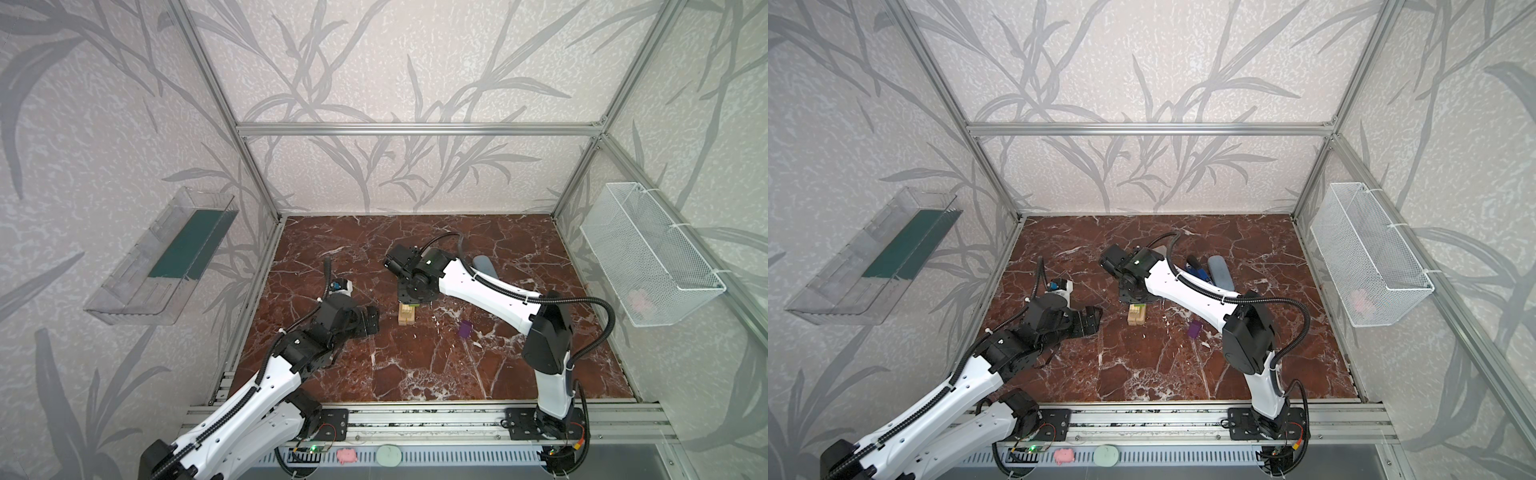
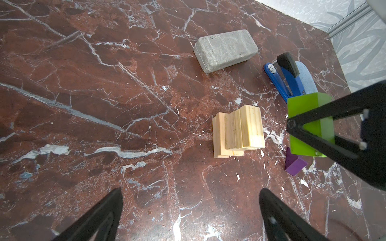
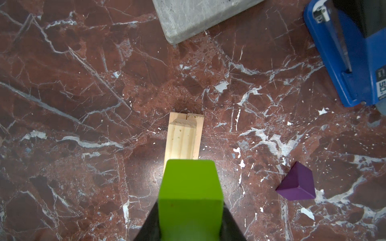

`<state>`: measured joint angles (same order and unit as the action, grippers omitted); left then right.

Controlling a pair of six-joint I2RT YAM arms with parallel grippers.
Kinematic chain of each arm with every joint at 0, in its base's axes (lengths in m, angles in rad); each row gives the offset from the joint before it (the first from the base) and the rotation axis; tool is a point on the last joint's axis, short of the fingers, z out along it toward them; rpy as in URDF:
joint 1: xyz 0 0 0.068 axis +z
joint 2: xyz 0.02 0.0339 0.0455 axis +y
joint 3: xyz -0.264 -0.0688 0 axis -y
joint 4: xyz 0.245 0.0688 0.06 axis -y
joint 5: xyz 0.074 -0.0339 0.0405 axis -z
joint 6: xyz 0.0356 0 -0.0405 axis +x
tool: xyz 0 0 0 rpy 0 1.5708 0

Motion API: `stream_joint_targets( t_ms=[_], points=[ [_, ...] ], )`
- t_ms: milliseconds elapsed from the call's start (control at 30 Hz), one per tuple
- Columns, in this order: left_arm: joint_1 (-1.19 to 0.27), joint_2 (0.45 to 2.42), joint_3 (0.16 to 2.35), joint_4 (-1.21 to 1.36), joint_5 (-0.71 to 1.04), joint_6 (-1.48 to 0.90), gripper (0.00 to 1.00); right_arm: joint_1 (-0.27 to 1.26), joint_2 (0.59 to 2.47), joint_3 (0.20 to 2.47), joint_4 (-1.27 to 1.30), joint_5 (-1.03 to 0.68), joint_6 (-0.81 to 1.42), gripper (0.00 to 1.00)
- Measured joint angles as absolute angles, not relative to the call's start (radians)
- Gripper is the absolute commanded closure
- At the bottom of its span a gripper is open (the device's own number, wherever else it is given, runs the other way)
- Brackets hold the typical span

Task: Build the wood block tower
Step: 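Lift the green block with the right gripper and carry it over the wood group, then lower the green block onto the wood group with the right gripper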

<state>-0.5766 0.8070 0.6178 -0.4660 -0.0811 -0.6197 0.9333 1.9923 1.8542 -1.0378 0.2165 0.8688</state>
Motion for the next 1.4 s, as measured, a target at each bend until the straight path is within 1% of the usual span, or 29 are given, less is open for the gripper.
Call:
stream_joint_targets(
  t_ms=[733,1400],
  points=[
    [-0.566,0.798,0.597,-0.464,-0.081,-0.624,0.01,0.935,2.115,1.920,-1.034,0.225,0.920,0.89],
    [-0.561,0.776,0.587,-0.463,-0.081,-0.624,0.01,0.935,2.125,1.923,-1.033,0.224,0.942,0.87]
  ],
)
